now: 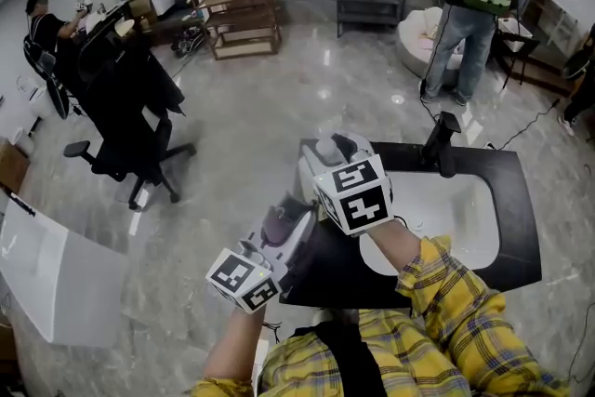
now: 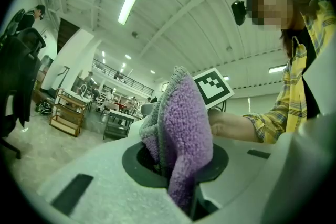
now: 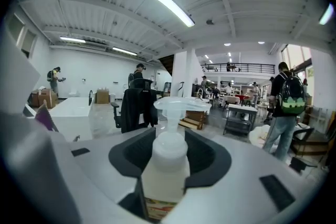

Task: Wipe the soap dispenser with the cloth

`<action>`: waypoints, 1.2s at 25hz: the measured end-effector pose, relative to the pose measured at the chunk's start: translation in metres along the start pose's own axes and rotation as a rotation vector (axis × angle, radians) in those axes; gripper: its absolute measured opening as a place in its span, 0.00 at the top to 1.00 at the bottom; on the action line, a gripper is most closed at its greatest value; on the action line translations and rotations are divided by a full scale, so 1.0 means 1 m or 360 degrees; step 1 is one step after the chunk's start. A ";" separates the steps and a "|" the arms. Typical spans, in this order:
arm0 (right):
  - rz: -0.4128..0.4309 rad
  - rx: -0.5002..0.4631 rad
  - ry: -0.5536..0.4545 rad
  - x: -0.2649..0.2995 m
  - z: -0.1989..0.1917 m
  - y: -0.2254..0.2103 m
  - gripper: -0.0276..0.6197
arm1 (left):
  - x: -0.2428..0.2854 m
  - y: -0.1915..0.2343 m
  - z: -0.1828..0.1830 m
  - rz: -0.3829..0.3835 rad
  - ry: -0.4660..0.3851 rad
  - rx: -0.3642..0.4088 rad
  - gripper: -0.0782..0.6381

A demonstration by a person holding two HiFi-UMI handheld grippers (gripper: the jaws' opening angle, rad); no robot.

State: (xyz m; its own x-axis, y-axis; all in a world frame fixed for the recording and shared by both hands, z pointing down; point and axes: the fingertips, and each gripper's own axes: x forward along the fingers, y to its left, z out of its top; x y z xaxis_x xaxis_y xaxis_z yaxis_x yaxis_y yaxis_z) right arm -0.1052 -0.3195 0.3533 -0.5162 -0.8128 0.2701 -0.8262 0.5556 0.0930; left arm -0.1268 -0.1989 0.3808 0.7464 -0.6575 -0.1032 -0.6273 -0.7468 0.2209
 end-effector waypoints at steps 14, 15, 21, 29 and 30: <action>-0.0360 0.0166 -0.0066 -0.005 0.000 -0.007 0.71 | 0.007 0.010 0.000 -0.0111 0.0009 -0.0008 0.81; -0.0374 0.0165 -0.0070 -0.005 0.000 -0.007 0.71 | 0.007 0.011 0.000 -0.0113 0.0012 -0.0007 0.81; -0.0355 0.0163 -0.0070 -0.004 0.001 -0.007 0.70 | 0.007 0.014 0.000 -0.0124 0.0023 0.0004 0.81; -0.0055 0.0078 -0.0056 -0.003 0.000 0.002 0.65 | 0.012 0.013 0.004 -0.0142 0.0017 0.0006 0.81; -0.0019 0.0044 -0.0047 -0.003 -0.001 0.004 0.64 | 0.012 0.013 0.004 -0.0141 0.0016 0.0008 0.81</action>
State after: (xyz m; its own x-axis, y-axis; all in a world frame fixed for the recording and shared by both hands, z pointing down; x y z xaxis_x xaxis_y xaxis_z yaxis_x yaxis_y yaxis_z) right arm -0.1068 -0.3143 0.3536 -0.5123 -0.8244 0.2408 -0.8381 0.5411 0.0692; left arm -0.1268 -0.2169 0.3784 0.8013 -0.5877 -0.1121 -0.5597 -0.8025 0.2066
